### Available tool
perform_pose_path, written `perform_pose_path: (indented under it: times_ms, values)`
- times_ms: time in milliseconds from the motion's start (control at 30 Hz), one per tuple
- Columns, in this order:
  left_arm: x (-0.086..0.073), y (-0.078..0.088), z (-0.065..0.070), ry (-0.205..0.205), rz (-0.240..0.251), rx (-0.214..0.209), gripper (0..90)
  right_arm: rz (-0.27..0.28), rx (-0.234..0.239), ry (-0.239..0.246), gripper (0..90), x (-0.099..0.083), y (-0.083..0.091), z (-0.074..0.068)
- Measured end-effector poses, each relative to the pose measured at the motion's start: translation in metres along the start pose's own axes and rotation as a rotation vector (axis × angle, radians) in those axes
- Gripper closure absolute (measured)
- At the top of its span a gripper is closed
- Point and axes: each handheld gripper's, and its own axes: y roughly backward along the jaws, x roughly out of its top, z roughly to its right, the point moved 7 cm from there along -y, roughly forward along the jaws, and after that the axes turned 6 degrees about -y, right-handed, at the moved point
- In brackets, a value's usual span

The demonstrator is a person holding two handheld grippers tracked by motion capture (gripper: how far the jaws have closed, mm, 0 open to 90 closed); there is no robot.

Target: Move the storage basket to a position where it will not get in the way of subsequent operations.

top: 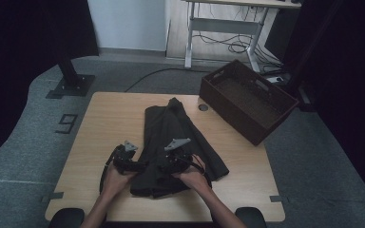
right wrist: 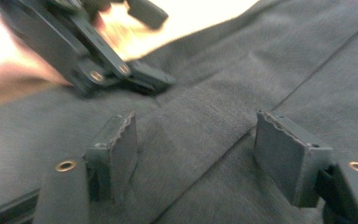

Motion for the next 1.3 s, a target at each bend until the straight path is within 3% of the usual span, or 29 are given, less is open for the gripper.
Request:
perform_pose_path:
  times_ms: [67, 133, 233, 333, 533, 700, 833, 967, 1067, 1100, 1200, 1300]
  values:
    - [0.000, 0.000, 0.000, 0.004, 0.002, 0.001, 10.3, -0.027, -0.025, 0.012, 41.9, -0.005, -0.009, 0.000]
    - [0.000, 0.000, 0.000, 0.003, 0.001, 0.001, 10.3, -0.049, -0.019, 0.001, 56.9, -0.009, -0.015, -0.002]
    - [0.000, 0.000, 0.000, 0.004, 0.001, 0.002, 10.3, -0.048, -0.050, -0.012, 81.0, -0.010, -0.014, -0.001]
    - [0.000, 0.000, 0.000, 0.003, -0.003, 0.002, 10.3, -0.034, -0.054, -0.021, 87.0, -0.007, -0.002, 0.001]
    - [0.000, 0.000, 0.000, 0.006, -0.001, 0.003, 10.3, 0.034, -0.069, -0.056, 87.8, -0.003, 0.044, 0.023]
    - [0.000, 0.000, 0.000, 0.004, -0.002, 0.003, 10.3, 0.069, -0.144, -0.101, 87.8, -0.013, 0.083, 0.057]
    - [0.000, 0.000, 0.000, 0.006, -0.002, 0.003, 10.3, 0.074, -0.202, -0.151, 87.8, -0.027, 0.103, 0.088]
    - [0.000, 0.000, 0.000, 0.005, -0.002, 0.001, 10.3, 0.038, -0.269, -0.171, 87.7, -0.045, 0.109, 0.116]
    - [0.000, 0.000, 0.000, 0.006, -0.002, 0.002, 10.3, 0.011, -0.282, -0.182, 87.0, -0.056, 0.106, 0.127]
    - [0.000, 0.000, 0.000, 0.006, -0.002, 0.002, 10.3, -0.017, -0.280, -0.214, 84.4, -0.071, 0.099, 0.140]
    - [0.000, 0.000, 0.000, 0.005, -0.003, 0.001, 10.3, -0.049, -0.277, -0.218, 71.5, -0.084, 0.092, 0.146]
    - [0.001, 0.001, 0.001, -0.007, 0.002, -0.016, 12.8, -0.031, -0.299, -0.203, 55.1, -0.084, 0.094, 0.147]
